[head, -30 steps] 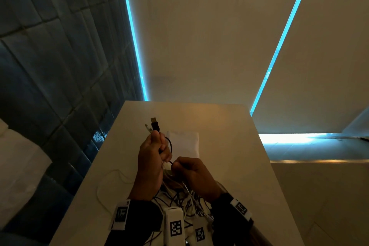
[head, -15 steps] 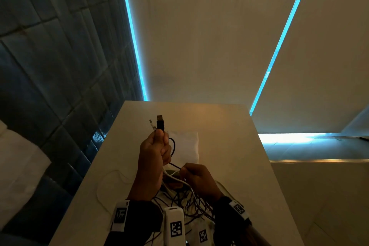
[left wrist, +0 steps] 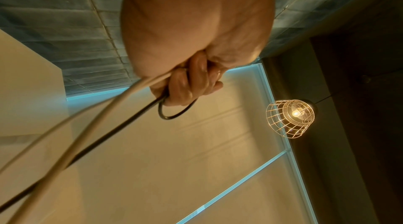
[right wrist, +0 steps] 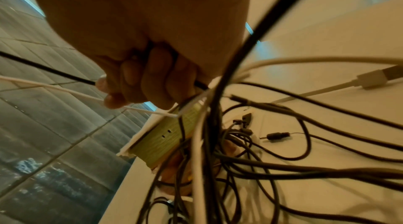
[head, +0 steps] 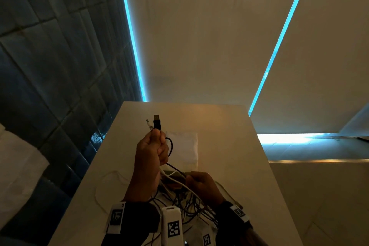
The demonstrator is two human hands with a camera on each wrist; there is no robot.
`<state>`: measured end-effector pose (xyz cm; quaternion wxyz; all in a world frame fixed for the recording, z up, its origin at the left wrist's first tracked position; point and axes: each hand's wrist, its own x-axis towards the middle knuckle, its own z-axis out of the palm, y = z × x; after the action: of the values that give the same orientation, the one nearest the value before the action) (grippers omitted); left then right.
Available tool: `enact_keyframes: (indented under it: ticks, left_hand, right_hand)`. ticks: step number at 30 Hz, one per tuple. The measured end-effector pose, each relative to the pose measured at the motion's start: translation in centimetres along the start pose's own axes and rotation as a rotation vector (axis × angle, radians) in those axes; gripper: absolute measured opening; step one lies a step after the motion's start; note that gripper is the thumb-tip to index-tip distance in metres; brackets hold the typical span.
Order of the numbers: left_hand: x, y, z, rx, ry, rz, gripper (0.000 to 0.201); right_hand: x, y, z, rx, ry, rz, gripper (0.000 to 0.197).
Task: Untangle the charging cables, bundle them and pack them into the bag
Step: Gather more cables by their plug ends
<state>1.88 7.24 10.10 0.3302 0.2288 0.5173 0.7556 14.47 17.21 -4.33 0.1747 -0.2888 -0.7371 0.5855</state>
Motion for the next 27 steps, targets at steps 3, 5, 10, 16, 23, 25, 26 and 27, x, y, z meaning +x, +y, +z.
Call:
enact_keyframes:
  ticks: [3, 5, 10, 16, 23, 25, 26, 27]
  left_hand:
    - [0.0, -0.2, -0.1, 0.033, 0.007, -0.006, 0.036]
    - [0.0, -0.5, 0.0, 0.097, 0.034, -0.012, 0.037]
    - [0.3, -0.8, 0.3, 0.319, 0.099, -0.017, 0.039]
    - [0.4, -1.4, 0.3, 0.343, 0.163, -0.063, 0.037]
    - [0.3, -0.7, 0.2, -0.037, 0.181, -0.090, 0.035]
    - [0.3, -0.6, 0.3, -0.130, 0.169, -0.075, 0.035]
    - [0.3, -0.5, 0.3, -0.151, 0.154, -0.064, 0.034]
    - [0.3, -0.4, 0.3, -0.166, 0.138, -0.055, 0.034]
  right_hand:
    - [0.1, 0.6, 0.2, -0.041, 0.040, 0.045, 0.032]
    - [0.6, 0.1, 0.1, -0.096, 0.104, 0.084, 0.036]
    - [1.1, -4.6, -0.9, -0.017, 0.191, -0.021, 0.030]
    - [0.2, -10.4, -1.0, 0.204, 0.037, -0.224, 0.026]
    - [0.2, -10.0, -0.7, 0.163, -0.166, -0.223, 0.024]
    - [0.3, -9.4, -0.6, 0.176, -0.206, -0.179, 0.026]
    - [0.5, -9.0, -0.5, 0.169, -0.205, -0.167, 0.028]
    - [0.6, -8.6, -0.4, 0.152, -0.192, -0.162, 0.028]
